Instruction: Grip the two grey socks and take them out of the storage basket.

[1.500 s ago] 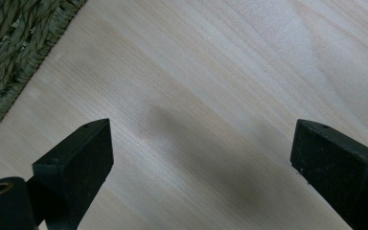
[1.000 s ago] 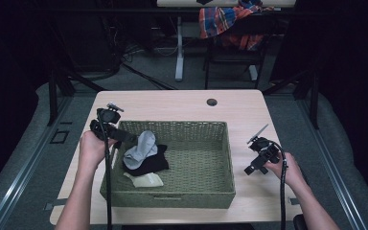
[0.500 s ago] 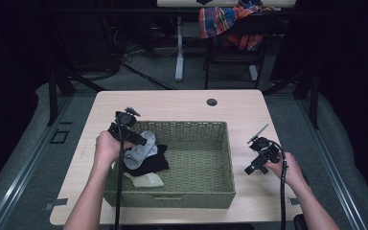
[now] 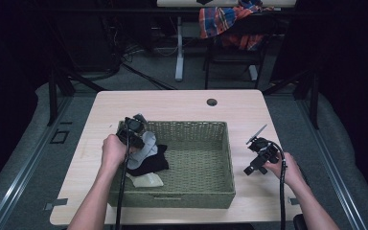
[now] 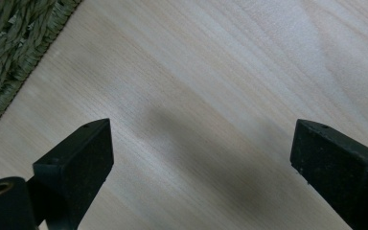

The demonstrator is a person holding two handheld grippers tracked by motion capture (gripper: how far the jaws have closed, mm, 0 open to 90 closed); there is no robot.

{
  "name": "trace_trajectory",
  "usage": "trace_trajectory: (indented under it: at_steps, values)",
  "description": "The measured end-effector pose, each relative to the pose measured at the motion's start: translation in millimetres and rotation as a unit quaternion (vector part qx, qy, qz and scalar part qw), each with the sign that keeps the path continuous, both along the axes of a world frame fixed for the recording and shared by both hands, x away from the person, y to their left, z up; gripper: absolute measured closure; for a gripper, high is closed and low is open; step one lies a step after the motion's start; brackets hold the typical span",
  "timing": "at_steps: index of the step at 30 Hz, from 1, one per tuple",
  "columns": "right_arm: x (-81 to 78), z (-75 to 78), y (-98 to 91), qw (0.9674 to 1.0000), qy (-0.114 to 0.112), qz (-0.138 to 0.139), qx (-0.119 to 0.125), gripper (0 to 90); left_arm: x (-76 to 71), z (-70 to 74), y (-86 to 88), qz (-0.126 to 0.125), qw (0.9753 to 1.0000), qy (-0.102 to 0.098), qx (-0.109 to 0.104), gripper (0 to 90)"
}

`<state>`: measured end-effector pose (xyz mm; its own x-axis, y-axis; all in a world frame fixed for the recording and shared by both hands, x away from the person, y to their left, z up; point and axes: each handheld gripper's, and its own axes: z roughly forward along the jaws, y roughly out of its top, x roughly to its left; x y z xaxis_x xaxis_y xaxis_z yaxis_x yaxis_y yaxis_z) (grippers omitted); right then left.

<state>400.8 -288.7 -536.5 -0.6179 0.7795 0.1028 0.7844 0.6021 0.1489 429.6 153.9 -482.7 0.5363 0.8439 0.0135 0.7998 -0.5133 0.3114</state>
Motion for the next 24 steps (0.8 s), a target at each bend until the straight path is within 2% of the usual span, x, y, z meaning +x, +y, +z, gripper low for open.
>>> trace_trajectory:
  at_steps: [4,7,8,9,11,12,15,17,19,21,22,23,24]
  values:
    - [-0.9,0.2,-0.1,1.0000,-0.006,-0.001,0.005,7.5,-2.6,5.2,0.1,-0.005,0.9999,-0.009,0.005,85.5]
    - [0.5,1.9,-1.1,0.9999,-0.002,0.011,-0.004,7.5,-4.5,9.4,1.1,-0.005,1.0000,-0.008,-0.002,85.6]
    - [0.0,1.5,-0.8,1.0000,0.002,0.005,-0.001,7.6,-5.4,11.7,2.1,-0.005,0.9999,-0.011,-0.004,85.6]
    - [-1.6,-1.0,-0.3,0.9999,-0.006,-0.008,0.008,7.7,-5.7,13.5,3.2,-0.005,0.9999,-0.013,-0.006,85.5]
    - [-1.1,-0.7,-0.5,0.9999,-0.003,-0.005,0.008,7.7,-7.2,18.4,6.1,-0.003,0.9998,-0.017,-0.011,85.5]
    - [-2.0,-1.5,-0.1,0.9998,-0.008,-0.012,0.014,7.7,-8.0,20.9,7.6,-0.004,0.9997,-0.020,-0.011,85.5]
    - [0.1,1.8,-1.3,1.0000,0.002,0.006,-0.003,7.7,-9.7,28.2,13.7,-0.004,0.9993,-0.026,-0.025,85.3]
    - [-1.4,-1.7,-0.1,0.9998,-0.007,-0.010,0.017,7.7,-10.9,31.1,17.5,-0.006,0.9990,-0.029,-0.035,85.1]
    - [-1.8,-2.3,0.1,0.9997,-0.011,-0.014,0.019,7.8,-12.1,33.1,19.1,-0.006,0.9987,-0.031,-0.039,85.0]
    - [0.8,1.0,-1.0,1.0000,0.001,0.007,0.000,7.7,-13.3,35.3,19.7,-0.009,0.9985,-0.033,-0.042,85.1]
    - [0.9,0.9,-1.0,1.0000,0.000,0.007,-0.001,7.8,-13.8,36.2,19.5,-0.013,0.9984,-0.033,-0.043,85.2]
    - [0.3,0.1,-0.7,1.0000,-0.002,0.002,0.003,7.7,-14.3,36.9,19.1,-0.014,0.9984,-0.034,-0.042,85.2]
    - [-1.8,-2.4,0.5,0.9996,-0.010,-0.014,0.020,7.7,-14.7,37.8,18.7,-0.017,0.9983,-0.036,-0.042,85.3]
